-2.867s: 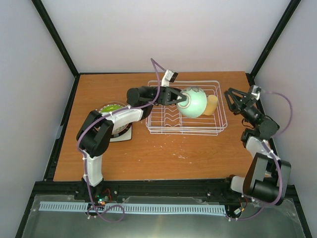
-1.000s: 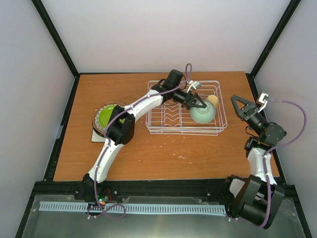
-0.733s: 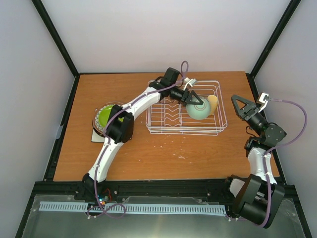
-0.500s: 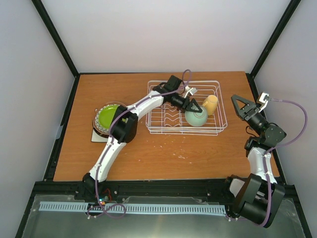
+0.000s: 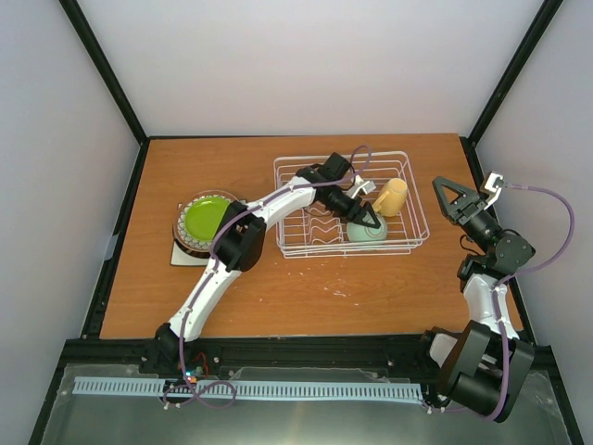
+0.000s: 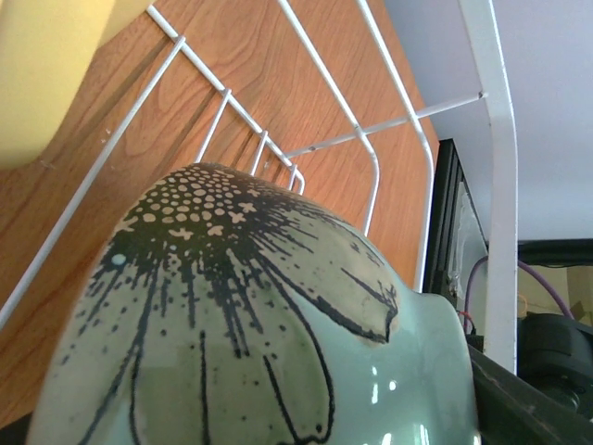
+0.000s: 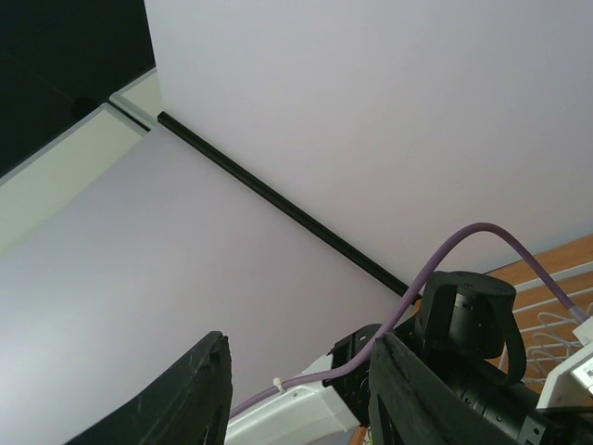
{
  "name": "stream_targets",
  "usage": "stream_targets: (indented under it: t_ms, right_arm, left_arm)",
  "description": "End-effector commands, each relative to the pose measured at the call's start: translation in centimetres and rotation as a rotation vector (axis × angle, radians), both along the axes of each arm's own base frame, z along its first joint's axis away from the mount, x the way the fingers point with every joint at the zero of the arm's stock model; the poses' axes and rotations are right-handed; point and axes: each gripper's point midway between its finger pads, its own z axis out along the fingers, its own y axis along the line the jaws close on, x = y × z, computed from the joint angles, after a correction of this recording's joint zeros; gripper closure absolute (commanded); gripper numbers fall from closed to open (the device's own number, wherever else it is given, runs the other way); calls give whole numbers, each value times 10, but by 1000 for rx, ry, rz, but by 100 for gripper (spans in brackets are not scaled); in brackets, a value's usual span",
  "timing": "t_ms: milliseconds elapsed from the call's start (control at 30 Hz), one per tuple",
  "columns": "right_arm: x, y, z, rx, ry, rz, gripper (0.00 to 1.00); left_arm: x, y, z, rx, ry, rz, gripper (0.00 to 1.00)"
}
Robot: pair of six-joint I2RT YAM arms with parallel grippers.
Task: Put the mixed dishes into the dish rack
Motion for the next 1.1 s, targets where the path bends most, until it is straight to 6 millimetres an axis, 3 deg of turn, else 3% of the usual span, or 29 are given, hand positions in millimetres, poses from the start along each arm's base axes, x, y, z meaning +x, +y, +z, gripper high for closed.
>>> stream_targets:
  t_ms: [0,367,400,467,500,800,1067]
  right_arm:
    - [-4,0,4,-21,-37,2,58]
    - [-6,1,10,-18,-58,13,58]
    - [-6,1,10,-18,-59,13,58]
    - [-7,2,10,-18,-62,14,58]
    - [-7,2,10,-17,-62,15,58]
    - [-8,2,11,-18,-68,18,58]
    - [-9,3,11,-27,-74,19,58]
  left_arm:
    - [-14,-7,-3,17,1,-41,87]
    - [-11,-6,1,33,-28,-26,43]
    - [-10,-6,1,31,-28,-24,36]
    - [-10,-7,4,26,-30,-25,6]
    - [-10,-7,5,25,-31,-24,1]
    - [-1,-5,17,46,-92,12,0]
    - [26,5,45,119,-283,104,0]
